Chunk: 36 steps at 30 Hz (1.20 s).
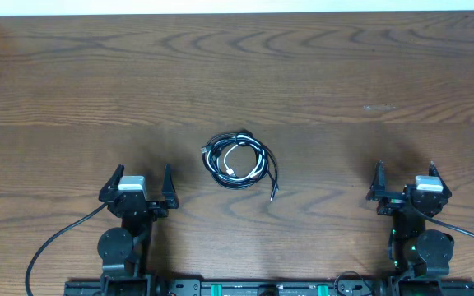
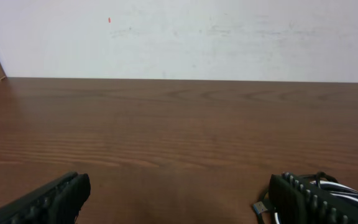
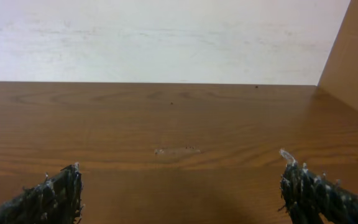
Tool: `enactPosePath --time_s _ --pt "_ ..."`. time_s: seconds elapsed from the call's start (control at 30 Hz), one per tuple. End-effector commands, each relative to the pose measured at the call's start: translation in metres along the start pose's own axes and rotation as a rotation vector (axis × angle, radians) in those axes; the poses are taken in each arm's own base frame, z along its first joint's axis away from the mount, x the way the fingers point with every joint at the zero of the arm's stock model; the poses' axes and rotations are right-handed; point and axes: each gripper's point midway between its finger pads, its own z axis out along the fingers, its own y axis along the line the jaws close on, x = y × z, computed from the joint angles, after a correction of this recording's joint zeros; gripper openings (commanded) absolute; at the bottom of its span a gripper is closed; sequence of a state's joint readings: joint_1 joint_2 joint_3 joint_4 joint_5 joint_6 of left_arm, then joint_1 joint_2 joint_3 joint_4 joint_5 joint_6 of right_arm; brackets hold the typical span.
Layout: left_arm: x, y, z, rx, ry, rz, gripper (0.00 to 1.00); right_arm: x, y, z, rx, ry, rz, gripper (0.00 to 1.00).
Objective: Untangle cables
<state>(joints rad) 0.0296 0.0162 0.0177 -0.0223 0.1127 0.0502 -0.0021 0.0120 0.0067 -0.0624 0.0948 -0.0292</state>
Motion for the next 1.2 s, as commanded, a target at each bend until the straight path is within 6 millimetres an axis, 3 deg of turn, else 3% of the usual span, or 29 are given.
enactPosePath --time_s 0.0,1.17 --pt "0.0169 -0.0019 0.0009 0.01 0.056 0.006 0.98 0.0006 0.0012 -0.0001 -0.003 0.001 0.013 0.99" --pt "0.0169 -0.0019 0.0009 0.01 0.056 0.006 0.98 0.0004 0.005 -0.0003 -0.018 0.0 0.012 0.99"
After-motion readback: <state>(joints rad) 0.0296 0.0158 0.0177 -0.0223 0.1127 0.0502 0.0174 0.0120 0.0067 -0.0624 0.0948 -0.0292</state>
